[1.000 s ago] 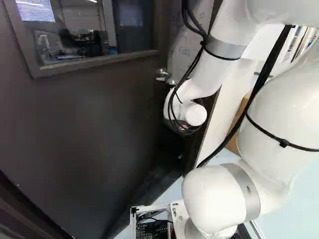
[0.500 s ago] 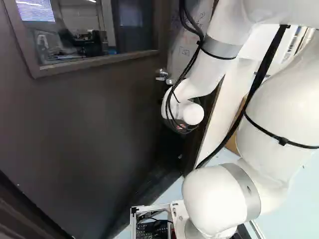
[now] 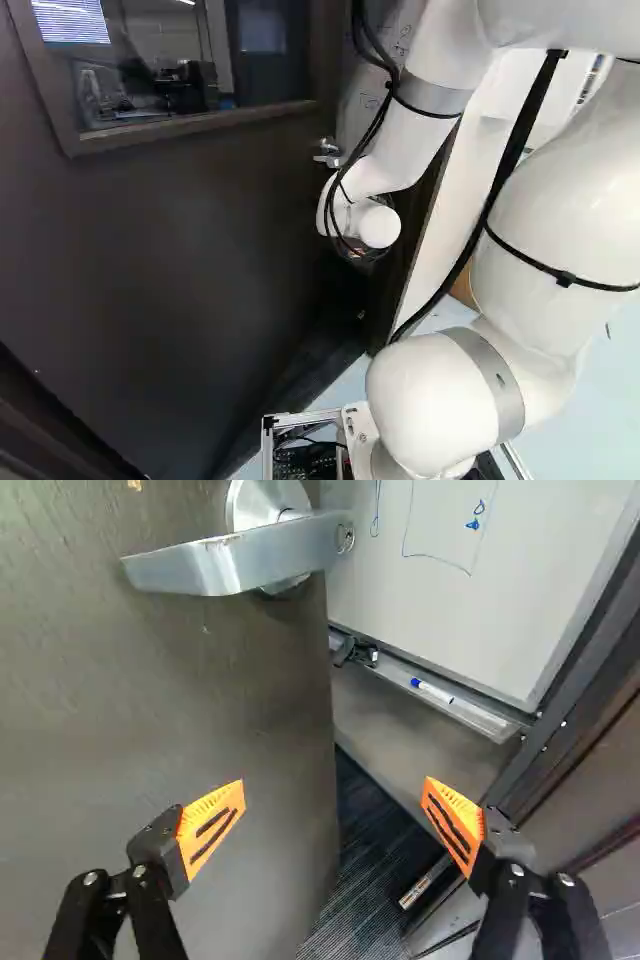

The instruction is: Open the door and move inside

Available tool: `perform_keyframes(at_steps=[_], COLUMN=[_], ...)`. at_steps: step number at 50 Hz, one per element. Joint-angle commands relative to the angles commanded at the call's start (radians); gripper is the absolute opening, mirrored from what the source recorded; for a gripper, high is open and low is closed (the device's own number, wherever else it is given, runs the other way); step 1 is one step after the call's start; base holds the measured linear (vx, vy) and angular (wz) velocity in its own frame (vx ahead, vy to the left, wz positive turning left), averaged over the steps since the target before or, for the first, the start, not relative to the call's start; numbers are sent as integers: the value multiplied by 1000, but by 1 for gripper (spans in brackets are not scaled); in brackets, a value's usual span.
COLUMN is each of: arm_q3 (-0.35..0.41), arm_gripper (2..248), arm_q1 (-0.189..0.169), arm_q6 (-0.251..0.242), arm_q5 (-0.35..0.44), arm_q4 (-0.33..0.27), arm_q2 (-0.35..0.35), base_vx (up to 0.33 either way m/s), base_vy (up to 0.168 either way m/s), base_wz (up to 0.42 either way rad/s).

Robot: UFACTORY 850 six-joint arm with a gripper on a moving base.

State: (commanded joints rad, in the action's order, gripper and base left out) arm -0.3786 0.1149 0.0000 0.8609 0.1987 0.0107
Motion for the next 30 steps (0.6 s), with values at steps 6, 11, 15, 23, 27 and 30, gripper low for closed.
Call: perform_keyframes(at_steps=[6, 11, 15, 23, 27, 30], arm_q3=[-4, -8, -10, -15, -17, -19], arm_gripper=[247, 247, 247, 247, 247, 247], arm_q1=[14, 25, 35, 54, 63, 70], arm_q6=[0, 0, 0, 0, 0, 0], arm_q5=[0, 0, 0, 0, 0, 0], arm_q4=[13, 24, 33, 50, 59, 65], arm_q2=[4, 7, 10, 14, 16, 18], base_vx=[0, 0, 0, 0, 0, 0], base_vy=[0, 0, 0, 0, 0, 0], base_wz=[0, 0, 0, 0, 0, 0])
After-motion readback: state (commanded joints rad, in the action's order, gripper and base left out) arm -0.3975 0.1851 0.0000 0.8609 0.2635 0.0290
